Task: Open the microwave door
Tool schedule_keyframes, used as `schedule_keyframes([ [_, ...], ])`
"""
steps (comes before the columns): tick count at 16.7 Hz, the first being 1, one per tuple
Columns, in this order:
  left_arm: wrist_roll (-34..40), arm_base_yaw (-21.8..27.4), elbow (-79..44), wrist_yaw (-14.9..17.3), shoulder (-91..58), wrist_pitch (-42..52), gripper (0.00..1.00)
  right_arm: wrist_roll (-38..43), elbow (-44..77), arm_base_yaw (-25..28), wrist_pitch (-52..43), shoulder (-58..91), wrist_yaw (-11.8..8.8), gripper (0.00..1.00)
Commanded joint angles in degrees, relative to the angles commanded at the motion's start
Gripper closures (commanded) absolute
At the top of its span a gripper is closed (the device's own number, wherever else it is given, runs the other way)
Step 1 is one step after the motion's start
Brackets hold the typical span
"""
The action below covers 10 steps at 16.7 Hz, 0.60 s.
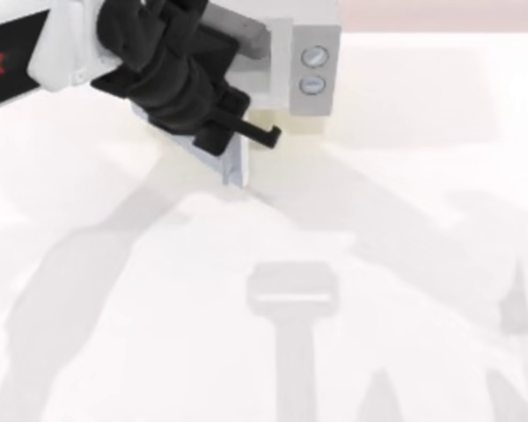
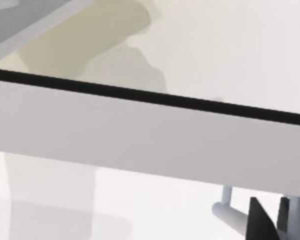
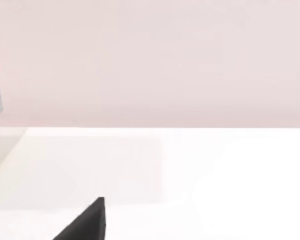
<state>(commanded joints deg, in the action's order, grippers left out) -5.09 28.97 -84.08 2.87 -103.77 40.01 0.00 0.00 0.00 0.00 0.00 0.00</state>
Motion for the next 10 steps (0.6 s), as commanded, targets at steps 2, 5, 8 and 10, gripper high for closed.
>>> schedule_keyframes([
  [2, 0.0, 0.0, 0.0, 0.0, 0.0, 0.0, 1.00, 0.0, 0.0, 0.0, 0.0, 0.0, 0.0, 0.00],
  [5, 0.0, 0.0, 0.0, 0.0, 0.0, 0.0, 1.00, 0.0, 0.0, 0.0, 0.0, 0.0, 0.0, 0.00],
  [8, 0.0, 0.0, 0.0, 0.0, 0.0, 0.0, 1.00, 0.0, 0.0, 0.0, 0.0, 0.0, 0.0, 0.00],
  [10, 0.2, 0.3, 0.0, 0.4, 0.0, 0.0, 1.00, 0.0, 0.0, 0.0, 0.0, 0.0, 0.0, 0.00],
])
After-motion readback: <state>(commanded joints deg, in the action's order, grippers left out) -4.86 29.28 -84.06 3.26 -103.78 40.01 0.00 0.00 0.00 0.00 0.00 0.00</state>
